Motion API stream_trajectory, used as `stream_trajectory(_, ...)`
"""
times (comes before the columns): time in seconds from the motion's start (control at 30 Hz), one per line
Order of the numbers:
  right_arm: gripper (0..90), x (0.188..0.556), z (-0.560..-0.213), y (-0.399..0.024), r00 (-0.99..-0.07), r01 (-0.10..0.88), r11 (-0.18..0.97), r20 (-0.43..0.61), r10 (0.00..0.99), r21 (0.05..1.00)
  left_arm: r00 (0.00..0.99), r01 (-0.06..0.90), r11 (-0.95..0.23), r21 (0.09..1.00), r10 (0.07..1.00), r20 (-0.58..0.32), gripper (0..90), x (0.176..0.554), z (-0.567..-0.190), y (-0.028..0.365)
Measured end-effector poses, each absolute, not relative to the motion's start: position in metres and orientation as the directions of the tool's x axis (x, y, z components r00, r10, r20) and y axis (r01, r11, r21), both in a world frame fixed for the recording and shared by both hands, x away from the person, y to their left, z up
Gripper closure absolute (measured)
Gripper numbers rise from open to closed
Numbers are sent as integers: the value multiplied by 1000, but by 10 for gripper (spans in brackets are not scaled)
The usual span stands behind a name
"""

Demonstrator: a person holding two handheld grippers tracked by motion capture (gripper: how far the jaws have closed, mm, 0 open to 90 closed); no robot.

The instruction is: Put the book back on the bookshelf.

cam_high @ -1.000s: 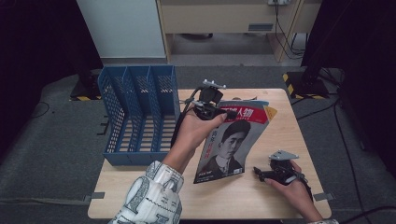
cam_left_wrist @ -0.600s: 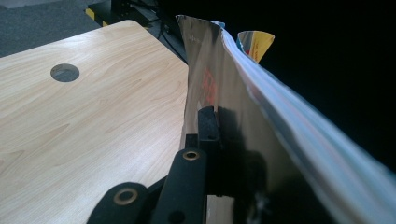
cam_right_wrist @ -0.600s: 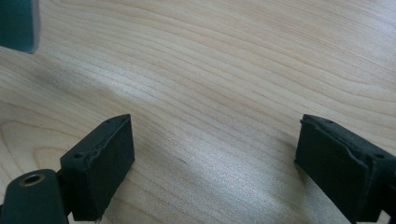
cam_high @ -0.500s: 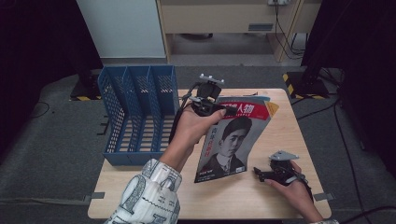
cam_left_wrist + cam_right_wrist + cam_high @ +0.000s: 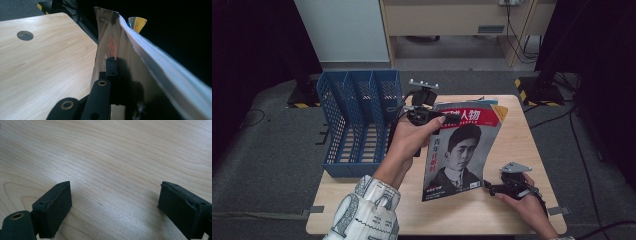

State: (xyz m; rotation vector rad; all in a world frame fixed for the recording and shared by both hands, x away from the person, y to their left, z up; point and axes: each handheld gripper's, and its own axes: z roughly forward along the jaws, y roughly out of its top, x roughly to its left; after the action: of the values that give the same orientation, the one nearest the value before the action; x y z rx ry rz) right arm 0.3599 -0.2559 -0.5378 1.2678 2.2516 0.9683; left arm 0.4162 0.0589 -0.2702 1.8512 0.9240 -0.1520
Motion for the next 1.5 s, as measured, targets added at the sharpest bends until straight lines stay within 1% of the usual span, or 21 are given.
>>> stream_trajectory(0.53,119,359,-538,-256,-522,588,357,2,853,726,673,655,-141,742,556,-488,863,412,-262,83)
stream_trajectory(0.8,119,359,-538,-256,-525,586,361,0,851,726,658,657,-102,747,561,-502,862,411,-253,101)
stream_trajectory(1.0,119,359,-538,-256,-525,585,361,-1,851,726,658,649,-101,754,571,-490,862,407,-243,109)
stream_trajectory(1.07,119,359,-538,-256,-524,585,361,-1,851,727,654,648,-84,757,571,-497,862,406,-238,116)
stream_trajectory(1.5,119,359,-538,-256,-524,585,361,-1,851,727,637,648,-61,759,591,-496,862,408,-229,134)
